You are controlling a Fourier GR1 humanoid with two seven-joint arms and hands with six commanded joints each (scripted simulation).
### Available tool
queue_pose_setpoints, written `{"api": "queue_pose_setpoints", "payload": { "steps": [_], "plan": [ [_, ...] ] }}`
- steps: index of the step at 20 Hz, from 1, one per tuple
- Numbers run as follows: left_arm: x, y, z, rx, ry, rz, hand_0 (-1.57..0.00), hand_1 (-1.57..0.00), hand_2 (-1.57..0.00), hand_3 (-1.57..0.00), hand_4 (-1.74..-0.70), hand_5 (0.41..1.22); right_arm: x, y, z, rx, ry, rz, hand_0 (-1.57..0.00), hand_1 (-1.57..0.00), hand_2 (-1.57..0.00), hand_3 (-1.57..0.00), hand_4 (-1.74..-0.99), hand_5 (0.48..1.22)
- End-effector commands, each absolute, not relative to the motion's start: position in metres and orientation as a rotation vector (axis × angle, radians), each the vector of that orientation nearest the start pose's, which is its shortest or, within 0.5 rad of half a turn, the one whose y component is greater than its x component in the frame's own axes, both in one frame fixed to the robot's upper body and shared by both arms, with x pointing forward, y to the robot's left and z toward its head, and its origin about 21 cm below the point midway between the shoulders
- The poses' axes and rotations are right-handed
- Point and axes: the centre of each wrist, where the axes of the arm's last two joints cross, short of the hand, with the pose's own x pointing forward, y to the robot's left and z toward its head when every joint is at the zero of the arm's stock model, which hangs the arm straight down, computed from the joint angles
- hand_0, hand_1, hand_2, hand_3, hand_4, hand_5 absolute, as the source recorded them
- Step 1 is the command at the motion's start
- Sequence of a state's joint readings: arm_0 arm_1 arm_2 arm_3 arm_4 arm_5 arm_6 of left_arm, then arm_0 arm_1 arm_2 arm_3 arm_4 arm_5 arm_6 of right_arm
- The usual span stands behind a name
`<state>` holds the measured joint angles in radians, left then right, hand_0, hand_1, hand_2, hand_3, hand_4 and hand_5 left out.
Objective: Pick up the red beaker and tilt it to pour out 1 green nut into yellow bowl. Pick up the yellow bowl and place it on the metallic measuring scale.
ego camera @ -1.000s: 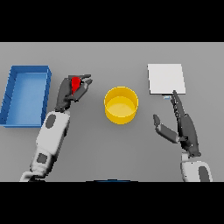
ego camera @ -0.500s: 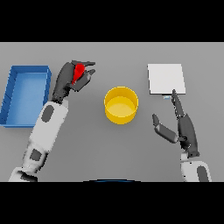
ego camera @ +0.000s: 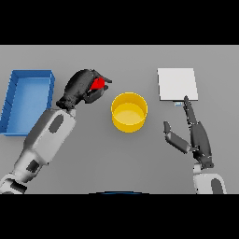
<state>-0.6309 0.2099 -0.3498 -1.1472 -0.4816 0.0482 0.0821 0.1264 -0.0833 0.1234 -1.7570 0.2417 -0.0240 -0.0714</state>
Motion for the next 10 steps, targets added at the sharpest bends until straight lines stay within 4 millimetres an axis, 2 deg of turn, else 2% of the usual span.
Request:
{"api": "queue_pose_setpoints", "payload": {
  "steps": [1, 2, 8, 10],
  "plan": [
    [0.372, 0.142, 0.072, 0.503, -1.638, -1.074, -1.57, -1.57, -1.57, -1.57, -1.74, 1.123, 0.216, -0.226, 0.015, -0.191, -1.698, 0.299, 0.00, 0.00, 0.00, 0.00, -1.260, 0.719],
    [0.376, 0.138, 0.080, 0.561, -1.639, -1.176, -1.57, -1.57, -1.57, -1.57, -1.74, 1.137, 0.215, -0.226, 0.015, -0.182, -1.710, 0.297, 0.00, 0.00, 0.00, 0.00, -1.266, 0.720],
    [0.393, 0.111, 0.090, 0.776, -1.527, -1.628, -1.57, -1.57, -1.57, -1.57, -1.74, 1.193, 0.215, -0.229, 0.013, -0.165, -1.715, 0.285, 0.00, 0.00, 0.00, 0.00, -1.264, 0.717],
    [0.396, 0.105, 0.097, 0.818, -1.483, -1.786, -1.57, -1.57, -1.57, -1.57, -1.65, 1.203, 0.221, -0.226, 0.014, -0.167, -1.718, 0.281, 0.00, 0.00, 0.00, 0.00, -1.262, 0.705]
  ]
}}
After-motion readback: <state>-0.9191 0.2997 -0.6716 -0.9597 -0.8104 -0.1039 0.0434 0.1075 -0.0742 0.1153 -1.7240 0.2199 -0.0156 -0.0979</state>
